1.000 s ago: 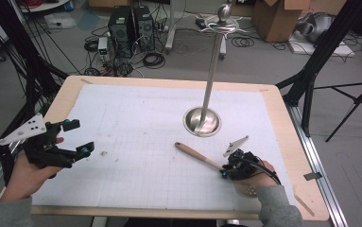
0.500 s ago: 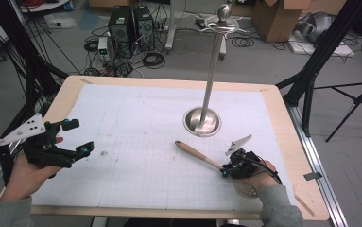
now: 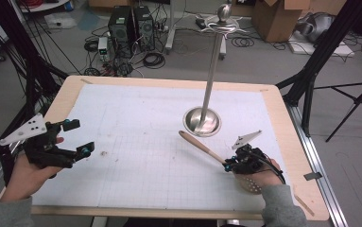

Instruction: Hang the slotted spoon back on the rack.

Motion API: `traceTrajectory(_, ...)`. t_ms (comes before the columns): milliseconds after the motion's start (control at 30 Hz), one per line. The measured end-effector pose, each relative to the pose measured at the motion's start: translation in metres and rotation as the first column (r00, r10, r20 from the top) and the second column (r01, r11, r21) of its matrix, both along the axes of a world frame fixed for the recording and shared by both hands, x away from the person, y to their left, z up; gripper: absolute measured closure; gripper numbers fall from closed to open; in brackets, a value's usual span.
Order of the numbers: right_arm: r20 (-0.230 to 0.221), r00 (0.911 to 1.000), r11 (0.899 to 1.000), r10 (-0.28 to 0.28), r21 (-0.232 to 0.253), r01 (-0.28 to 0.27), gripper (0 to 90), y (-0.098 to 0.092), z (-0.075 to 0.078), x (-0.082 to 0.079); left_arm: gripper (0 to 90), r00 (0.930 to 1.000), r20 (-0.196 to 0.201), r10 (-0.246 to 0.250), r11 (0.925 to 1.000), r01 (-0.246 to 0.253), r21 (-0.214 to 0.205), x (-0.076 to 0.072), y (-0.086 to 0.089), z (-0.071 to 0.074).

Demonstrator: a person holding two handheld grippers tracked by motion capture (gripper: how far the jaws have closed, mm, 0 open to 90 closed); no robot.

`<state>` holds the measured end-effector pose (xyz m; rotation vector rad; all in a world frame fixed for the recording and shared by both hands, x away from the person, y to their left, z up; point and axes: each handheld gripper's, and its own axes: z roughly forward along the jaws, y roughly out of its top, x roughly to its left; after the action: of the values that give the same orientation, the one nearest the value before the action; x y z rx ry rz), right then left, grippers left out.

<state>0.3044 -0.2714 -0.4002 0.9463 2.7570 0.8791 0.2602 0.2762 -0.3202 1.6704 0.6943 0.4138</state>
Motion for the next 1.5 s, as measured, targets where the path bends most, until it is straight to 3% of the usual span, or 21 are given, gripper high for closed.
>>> traceTrajectory(500,0.095,0.9955,0.995,0.004,0.095,-0.013,77.9,-0.004,0.039,-0.005,2.1,0.9999,-0.002,0.015,0.9999,-0.015,0.004,-0.002,0.004,-0.002)
traceTrajectory(900,0.114,0.9934,0.988,0.000,0.152,-0.018,77.9,-0.017,0.055,-0.006,2.1,0.9999,-0.005,0.015,0.9999,-0.015,0.000,-0.003,0.005,-0.002)
traceTrajectory(1033,0.131,0.9913,0.986,-0.013,0.168,-0.009,77.9,-0.025,0.063,-0.009,2.1,0.9999,-0.005,-0.011,0.9993,0.011,-0.037,-0.005,0.004,0.002)
traceTrajectory(1500,0.197,0.9787,0.970,-0.058,0.242,0.009,77.9,-0.043,0.084,-0.017,2.1,0.9988,0.022,-0.043,0.9982,0.044,-0.042,-0.009,0.004,0.007)
